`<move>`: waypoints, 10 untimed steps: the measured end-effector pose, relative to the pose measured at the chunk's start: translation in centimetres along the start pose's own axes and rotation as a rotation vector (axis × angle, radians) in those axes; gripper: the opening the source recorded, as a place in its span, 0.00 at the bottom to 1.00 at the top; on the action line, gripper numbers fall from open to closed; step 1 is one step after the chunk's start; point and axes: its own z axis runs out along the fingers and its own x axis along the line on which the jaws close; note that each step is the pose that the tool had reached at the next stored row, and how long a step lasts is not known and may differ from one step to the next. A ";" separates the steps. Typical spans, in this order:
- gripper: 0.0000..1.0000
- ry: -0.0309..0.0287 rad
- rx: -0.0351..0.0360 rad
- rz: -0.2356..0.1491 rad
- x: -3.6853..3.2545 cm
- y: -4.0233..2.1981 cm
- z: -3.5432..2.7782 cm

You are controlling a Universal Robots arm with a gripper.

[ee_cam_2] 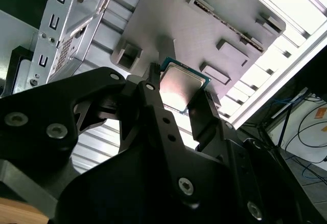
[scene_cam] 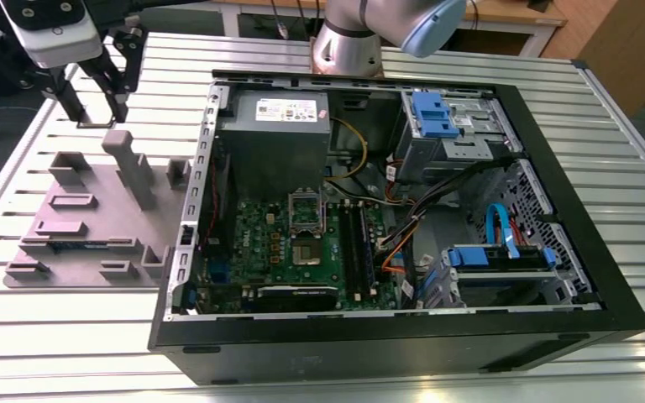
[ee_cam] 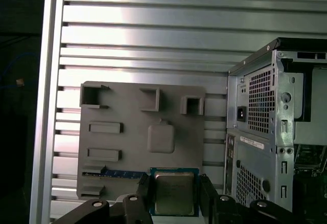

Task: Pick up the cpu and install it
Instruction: 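Pick up the cpu and move it towards the insertion slot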

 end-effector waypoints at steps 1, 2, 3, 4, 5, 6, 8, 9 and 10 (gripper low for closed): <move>0.47 0.0000 0.0000 0.000 -0.05 0.00 0.00; 0.47 0.0001 0.0001 0.000 -0.10 0.00 -0.01; 0.47 0.0001 0.0001 0.000 -0.15 -0.01 -0.01; 0.47 0.0001 0.0001 0.000 -0.21 -0.01 -0.01; 0.47 0.0001 0.0001 0.000 -0.28 -0.01 -0.01; 0.47 0.0000 0.0000 0.000 -0.37 -0.01 -0.01; 0.47 0.0001 0.0001 0.000 -0.56 -0.02 -0.02; 0.47 0.0001 0.0001 0.000 -0.68 -0.02 -0.02; 0.47 0.0001 0.0001 0.000 -0.79 -0.03 -0.03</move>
